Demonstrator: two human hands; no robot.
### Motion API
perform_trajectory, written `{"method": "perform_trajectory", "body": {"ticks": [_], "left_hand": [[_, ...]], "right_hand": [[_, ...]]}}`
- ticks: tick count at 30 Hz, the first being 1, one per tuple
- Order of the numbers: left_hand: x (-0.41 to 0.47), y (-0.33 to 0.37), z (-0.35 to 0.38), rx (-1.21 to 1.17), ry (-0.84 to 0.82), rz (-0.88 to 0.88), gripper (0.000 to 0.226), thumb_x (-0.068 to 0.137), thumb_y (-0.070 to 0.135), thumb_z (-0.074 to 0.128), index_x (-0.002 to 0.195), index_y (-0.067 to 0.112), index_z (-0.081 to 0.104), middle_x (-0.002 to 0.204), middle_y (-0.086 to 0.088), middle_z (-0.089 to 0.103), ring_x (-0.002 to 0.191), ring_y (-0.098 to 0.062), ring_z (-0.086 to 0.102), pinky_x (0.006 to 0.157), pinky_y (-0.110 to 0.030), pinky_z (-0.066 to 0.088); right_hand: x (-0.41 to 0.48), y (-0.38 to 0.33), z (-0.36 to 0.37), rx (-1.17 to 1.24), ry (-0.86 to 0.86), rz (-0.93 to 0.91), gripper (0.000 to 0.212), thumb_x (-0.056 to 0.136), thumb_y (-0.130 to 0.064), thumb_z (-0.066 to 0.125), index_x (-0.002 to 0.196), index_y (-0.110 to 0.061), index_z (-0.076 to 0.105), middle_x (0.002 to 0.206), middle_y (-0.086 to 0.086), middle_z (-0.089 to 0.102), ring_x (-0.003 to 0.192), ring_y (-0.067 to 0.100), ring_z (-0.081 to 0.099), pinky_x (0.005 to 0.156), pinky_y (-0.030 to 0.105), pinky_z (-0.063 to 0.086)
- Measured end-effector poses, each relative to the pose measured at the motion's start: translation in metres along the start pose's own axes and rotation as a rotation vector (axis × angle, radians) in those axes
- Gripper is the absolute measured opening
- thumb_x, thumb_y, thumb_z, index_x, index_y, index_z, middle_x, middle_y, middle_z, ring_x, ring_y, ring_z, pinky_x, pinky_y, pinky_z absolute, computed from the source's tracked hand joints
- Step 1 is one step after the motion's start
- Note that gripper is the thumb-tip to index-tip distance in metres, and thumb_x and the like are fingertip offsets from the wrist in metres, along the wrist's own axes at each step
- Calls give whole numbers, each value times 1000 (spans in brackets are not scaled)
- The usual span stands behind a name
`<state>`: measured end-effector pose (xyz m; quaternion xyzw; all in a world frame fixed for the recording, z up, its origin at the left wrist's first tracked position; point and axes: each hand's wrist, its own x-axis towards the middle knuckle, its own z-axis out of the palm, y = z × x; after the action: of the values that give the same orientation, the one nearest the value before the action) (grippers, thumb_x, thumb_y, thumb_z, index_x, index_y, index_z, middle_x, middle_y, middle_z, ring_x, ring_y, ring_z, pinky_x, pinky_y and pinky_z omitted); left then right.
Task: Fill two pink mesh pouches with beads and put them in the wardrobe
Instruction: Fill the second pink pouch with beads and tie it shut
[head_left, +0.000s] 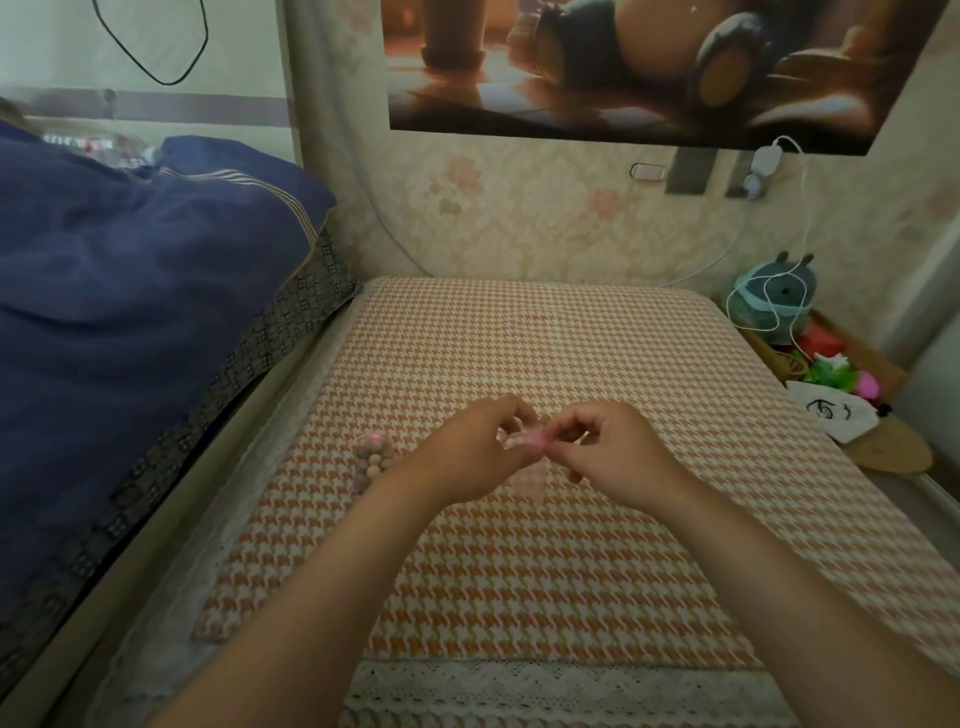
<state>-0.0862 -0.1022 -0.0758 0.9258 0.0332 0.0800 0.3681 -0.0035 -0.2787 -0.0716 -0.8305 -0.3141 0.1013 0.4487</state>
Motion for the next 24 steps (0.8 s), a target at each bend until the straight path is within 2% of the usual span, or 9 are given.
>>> {"method": "perform_trajectory", "body": {"ticks": [1, 3, 6, 8, 14, 18, 21, 24], "left_hand": [[1, -1, 1, 13, 18, 43, 18, 91, 42, 64, 107, 40, 58, 111, 12, 57, 91, -7, 61, 84, -34, 56], [3, 0, 1, -3, 45, 101, 14, 92, 34, 64, 103, 42, 59, 110, 13, 58, 91, -6, 61, 85, -34, 55], [4, 2, -2, -49, 49, 89, 17, 91, 26, 67, 100, 38, 60, 98, 15, 64, 77, -10, 65, 72, -36, 59], [5, 3, -4, -43, 52, 105, 17, 91, 27, 68, 100, 38, 59, 92, 15, 66, 66, -9, 67, 64, -36, 60], [6, 2, -6, 0, -58, 79, 8, 90, 28, 70, 90, 35, 66, 78, 13, 70, 60, -9, 67, 60, -34, 58], [6, -2, -10, -15, -22, 67, 7, 89, 25, 71, 84, 31, 70, 70, 15, 67, 60, -4, 63, 56, -19, 49], [6, -3, -12, -21, 13, 109, 10, 90, 23, 70, 85, 31, 68, 71, 12, 65, 66, -6, 61, 61, -19, 51], [4, -2, -12, 9, 3, 103, 11, 91, 25, 67, 85, 33, 66, 73, 15, 63, 69, -5, 59, 64, -22, 50]], "right_hand": [[1, 1, -1, -22, -3, -9, 9, 89, -19, 78, 85, -27, 77, 80, -2, 75, 60, 15, 71, 60, 30, 60], [4, 2, -2, -26, -15, -3, 9, 90, -18, 77, 85, -26, 77, 80, -3, 75, 60, 16, 73, 60, 27, 57], [10, 2, -5, 41, -18, 52, 8, 90, -15, 77, 87, -22, 79, 78, -4, 77, 63, 18, 75, 65, 28, 57], [11, 3, -8, 57, -37, 65, 8, 90, -13, 75, 88, -20, 79, 76, -3, 77, 64, 19, 76, 60, 21, 53], [9, 2, -12, 67, -141, 41, 9, 92, -4, 73, 88, -10, 79, 68, -15, 74, 61, 13, 73, 53, 12, 49], [8, 1, -9, 37, -196, 8, 12, 95, -11, 70, 87, -18, 75, 75, -3, 75, 65, 12, 72, 57, 15, 51], [8, -1, -8, 44, -240, 0, 2, 91, -20, 76, 92, -18, 76, 79, -3, 74, 65, 10, 70, 61, 20, 54], [9, 0, -10, 44, -230, 2, 3, 86, -21, 82, 86, -21, 78, 78, -4, 75, 65, 10, 67, 65, 25, 58]]}}
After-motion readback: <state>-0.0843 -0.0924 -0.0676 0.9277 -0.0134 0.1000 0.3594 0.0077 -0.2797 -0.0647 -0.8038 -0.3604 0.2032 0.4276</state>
